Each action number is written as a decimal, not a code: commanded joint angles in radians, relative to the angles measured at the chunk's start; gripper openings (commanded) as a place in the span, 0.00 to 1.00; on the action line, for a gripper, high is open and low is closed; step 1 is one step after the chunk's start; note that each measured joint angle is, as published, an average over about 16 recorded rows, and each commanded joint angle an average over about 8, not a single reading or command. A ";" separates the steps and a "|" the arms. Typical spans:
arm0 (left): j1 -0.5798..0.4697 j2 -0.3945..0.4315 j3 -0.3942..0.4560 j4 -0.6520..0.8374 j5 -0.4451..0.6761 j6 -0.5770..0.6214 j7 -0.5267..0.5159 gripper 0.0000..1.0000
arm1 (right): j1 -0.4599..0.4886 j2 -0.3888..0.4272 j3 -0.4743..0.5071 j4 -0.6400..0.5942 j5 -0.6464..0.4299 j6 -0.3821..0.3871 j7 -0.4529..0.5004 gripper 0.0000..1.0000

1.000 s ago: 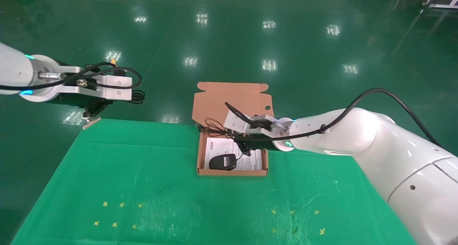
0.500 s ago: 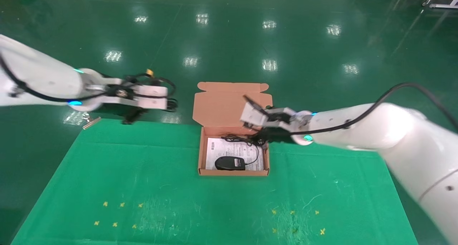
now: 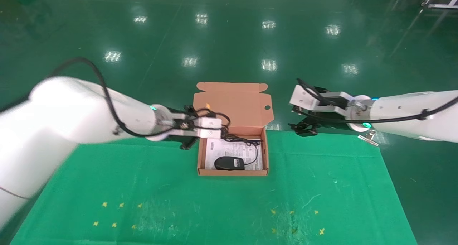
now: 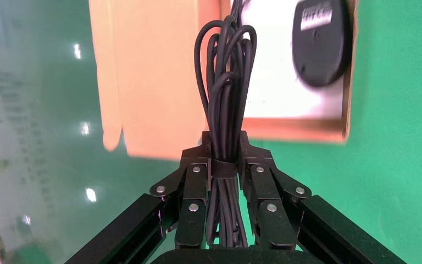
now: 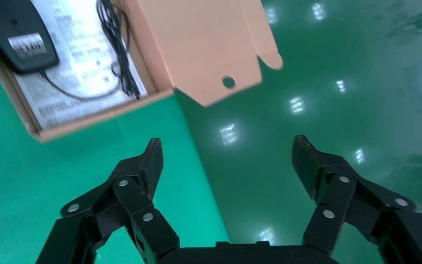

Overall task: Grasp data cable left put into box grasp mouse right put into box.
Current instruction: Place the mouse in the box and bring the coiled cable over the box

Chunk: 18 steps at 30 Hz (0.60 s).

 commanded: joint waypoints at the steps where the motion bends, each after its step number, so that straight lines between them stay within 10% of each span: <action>1: 0.017 0.035 0.003 0.046 0.000 -0.038 0.021 0.00 | 0.002 0.032 -0.001 0.031 -0.009 -0.008 0.015 1.00; 18: 0.019 0.087 0.215 0.151 -0.203 -0.291 0.055 0.00 | -0.003 0.208 -0.009 0.285 -0.142 -0.027 0.186 1.00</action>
